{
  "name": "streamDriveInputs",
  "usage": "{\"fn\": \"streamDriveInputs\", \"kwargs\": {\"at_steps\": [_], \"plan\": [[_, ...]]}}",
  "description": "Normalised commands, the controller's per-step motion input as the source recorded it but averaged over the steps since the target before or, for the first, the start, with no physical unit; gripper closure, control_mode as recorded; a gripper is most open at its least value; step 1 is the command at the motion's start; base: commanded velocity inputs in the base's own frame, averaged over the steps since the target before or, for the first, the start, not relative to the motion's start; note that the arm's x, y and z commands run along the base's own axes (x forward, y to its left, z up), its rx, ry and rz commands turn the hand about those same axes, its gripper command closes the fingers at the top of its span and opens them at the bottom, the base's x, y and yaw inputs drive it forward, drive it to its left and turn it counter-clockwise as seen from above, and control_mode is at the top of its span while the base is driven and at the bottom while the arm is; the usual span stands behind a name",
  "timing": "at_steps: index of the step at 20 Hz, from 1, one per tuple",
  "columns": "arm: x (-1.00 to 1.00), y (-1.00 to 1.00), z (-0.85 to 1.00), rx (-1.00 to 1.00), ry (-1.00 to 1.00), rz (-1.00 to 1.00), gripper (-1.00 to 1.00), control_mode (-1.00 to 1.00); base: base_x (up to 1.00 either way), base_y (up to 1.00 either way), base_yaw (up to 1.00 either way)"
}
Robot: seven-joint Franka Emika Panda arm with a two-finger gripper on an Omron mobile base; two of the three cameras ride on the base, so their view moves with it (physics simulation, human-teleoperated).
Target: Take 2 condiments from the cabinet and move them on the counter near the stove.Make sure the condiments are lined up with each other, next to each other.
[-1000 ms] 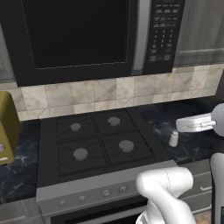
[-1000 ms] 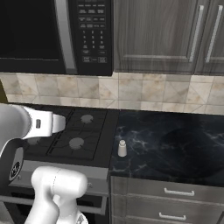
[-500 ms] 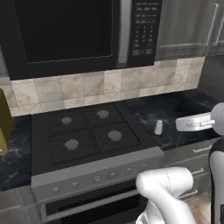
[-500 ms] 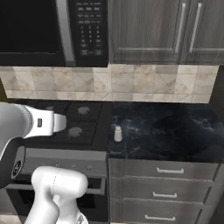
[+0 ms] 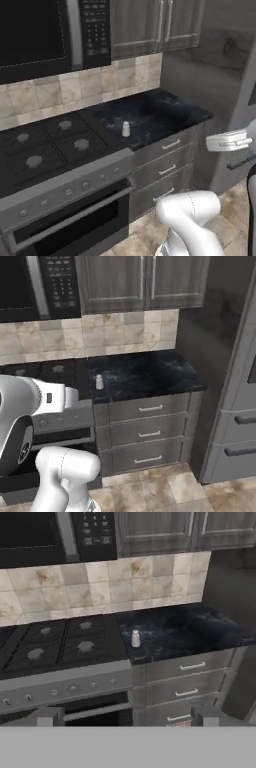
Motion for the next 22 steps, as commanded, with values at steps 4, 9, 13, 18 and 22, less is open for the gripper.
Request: {"fn": "streamDriveInputs", "kwargs": {"at_steps": [4, 9, 13, 18, 22], "plan": [[0.00, 0.00, 0.00, 0.00, 0.00, 0.00, -1.00, 1.00, 0.00, -0.20, -0.92], [0.00, 0.00, 0.00, 0.00, 0.00, 0.00, -1.00, 1.00, 0.00, -0.10, -0.97], [0.00, 0.00, 0.00, 0.00, 0.00, 0.00, -1.00, 1.00, 0.00, -0.13, -0.96], [0.00, 0.00, 0.00, 0.00, 0.00, 0.00, -1.00, 1.00, 0.00, -0.27, -0.93], [0.00, 0.00, 0.00, 0.00, 0.00, 0.00, -1.00, 1.00, 0.00, -0.30, -0.91]]}}
